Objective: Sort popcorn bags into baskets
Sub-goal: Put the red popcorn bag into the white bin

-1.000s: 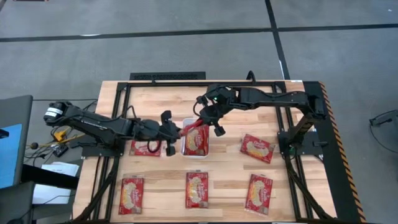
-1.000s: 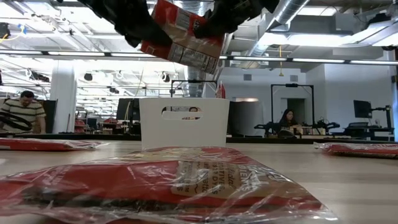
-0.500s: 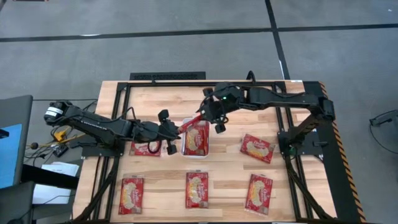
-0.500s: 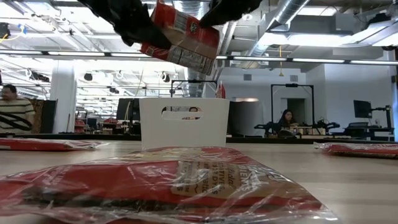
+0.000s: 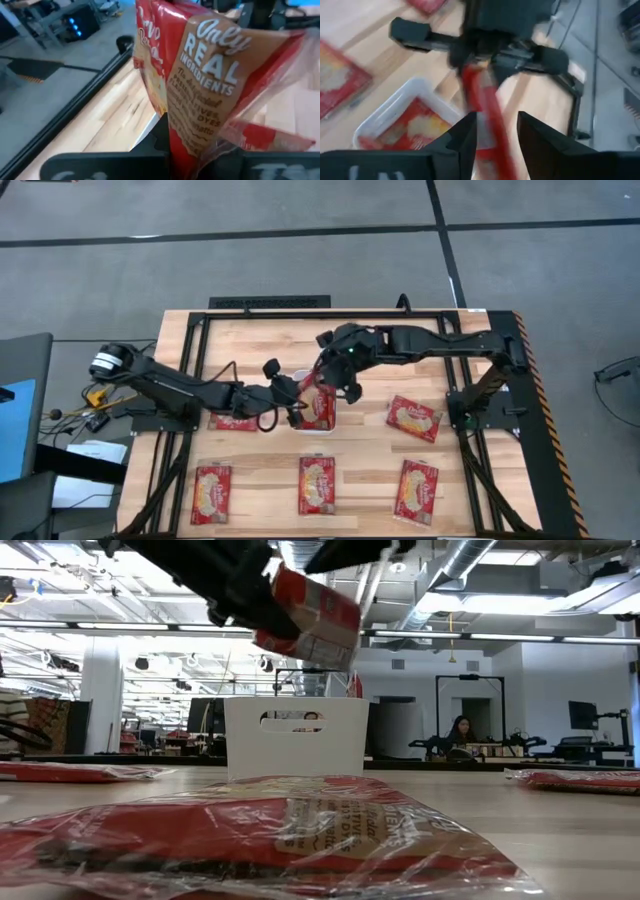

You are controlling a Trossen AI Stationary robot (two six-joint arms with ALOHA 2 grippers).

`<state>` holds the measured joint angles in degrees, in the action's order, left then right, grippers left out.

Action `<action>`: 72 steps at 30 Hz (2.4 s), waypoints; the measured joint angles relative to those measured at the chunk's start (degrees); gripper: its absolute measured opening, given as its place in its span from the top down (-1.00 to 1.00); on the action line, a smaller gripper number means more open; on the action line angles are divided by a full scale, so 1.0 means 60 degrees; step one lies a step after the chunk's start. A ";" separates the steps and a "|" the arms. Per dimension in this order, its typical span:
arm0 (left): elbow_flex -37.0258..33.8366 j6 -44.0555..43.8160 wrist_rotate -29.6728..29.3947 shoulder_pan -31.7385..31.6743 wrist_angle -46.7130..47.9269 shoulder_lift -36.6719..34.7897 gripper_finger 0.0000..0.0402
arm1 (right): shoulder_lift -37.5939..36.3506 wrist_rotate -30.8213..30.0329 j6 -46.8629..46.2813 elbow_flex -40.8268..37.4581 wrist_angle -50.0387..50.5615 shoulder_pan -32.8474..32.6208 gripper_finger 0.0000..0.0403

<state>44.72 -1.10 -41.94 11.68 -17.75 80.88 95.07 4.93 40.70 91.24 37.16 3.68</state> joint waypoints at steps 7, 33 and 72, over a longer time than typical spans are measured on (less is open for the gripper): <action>0.0008 -0.0123 -0.0423 0.0170 0.0144 -0.0022 0.99 | 0.0281 -0.0717 0.0727 0.0110 0.0214 -0.0062 0.65; 0.0023 0.0648 -0.1398 0.0725 0.0183 -0.0051 0.99 | 0.0180 -0.1605 0.0726 0.0070 0.0277 -0.0045 -0.08; 0.0027 -0.1729 -0.2016 0.2188 0.4124 -0.1748 -0.28 | 0.1667 -0.1455 0.8036 0.0077 0.0853 -0.0932 0.97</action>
<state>44.88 -11.47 -54.03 24.81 7.00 70.39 105.07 -3.80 88.92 91.70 42.27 -1.91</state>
